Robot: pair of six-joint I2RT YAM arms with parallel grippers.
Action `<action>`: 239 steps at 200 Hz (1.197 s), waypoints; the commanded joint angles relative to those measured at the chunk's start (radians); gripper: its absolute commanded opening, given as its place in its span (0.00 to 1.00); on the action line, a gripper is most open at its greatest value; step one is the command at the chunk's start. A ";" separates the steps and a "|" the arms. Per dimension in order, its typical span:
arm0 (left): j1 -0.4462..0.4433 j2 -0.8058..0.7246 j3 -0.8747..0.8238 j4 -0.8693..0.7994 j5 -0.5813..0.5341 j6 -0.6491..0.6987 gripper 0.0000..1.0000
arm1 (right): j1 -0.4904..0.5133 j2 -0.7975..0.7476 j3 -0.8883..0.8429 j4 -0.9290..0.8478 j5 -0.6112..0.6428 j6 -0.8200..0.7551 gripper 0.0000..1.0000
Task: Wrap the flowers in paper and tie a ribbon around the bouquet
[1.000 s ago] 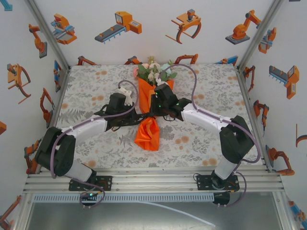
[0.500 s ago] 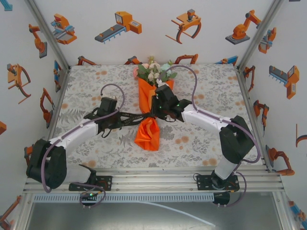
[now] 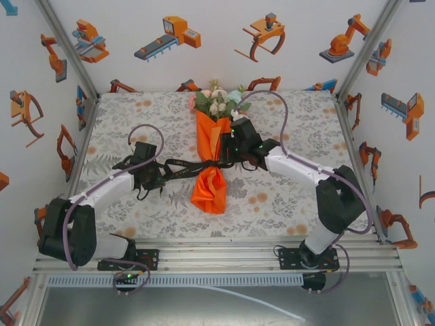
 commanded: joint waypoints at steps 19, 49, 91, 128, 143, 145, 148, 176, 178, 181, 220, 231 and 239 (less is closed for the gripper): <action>0.082 -0.106 0.003 -0.016 0.070 -0.008 0.44 | -0.105 -0.006 -0.019 0.016 -0.188 -0.042 0.57; 0.194 -0.100 0.042 -0.014 0.199 -0.042 0.46 | -0.145 0.048 -0.041 0.084 -0.250 0.039 0.57; 0.286 0.048 0.084 0.137 0.424 -0.083 0.51 | -0.166 0.135 -0.060 0.211 -0.340 0.210 0.52; 0.289 0.147 0.122 0.180 0.403 -0.086 0.60 | -0.166 0.180 -0.080 0.290 -0.387 0.282 0.48; 0.288 0.188 0.137 0.191 0.396 -0.069 0.61 | -0.167 0.181 -0.076 0.273 -0.396 0.280 0.48; 0.287 0.193 0.139 0.191 0.397 -0.067 0.61 | -0.166 0.180 -0.078 0.272 -0.396 0.280 0.48; 0.287 0.202 0.143 0.192 0.399 -0.063 0.61 | -0.166 0.179 -0.080 0.271 -0.397 0.280 0.48; 0.287 0.263 0.168 0.209 0.452 -0.055 0.58 | -0.166 0.159 -0.105 0.269 -0.414 0.284 0.45; 0.287 0.266 0.168 0.213 0.457 -0.055 0.58 | -0.166 0.156 -0.108 0.271 -0.417 0.285 0.45; 0.285 0.270 0.169 0.220 0.464 -0.057 0.57 | -0.166 0.155 -0.113 0.275 -0.421 0.287 0.43; 0.261 0.335 0.220 0.197 0.493 -0.053 0.47 | -0.166 0.131 -0.137 0.298 -0.416 0.303 0.14; 0.254 0.347 0.233 0.186 0.498 -0.045 0.43 | -0.166 0.128 -0.134 0.303 -0.411 0.305 0.04; 0.248 0.358 0.247 0.163 0.492 -0.033 0.40 | -0.166 0.126 -0.129 0.308 -0.410 0.306 0.00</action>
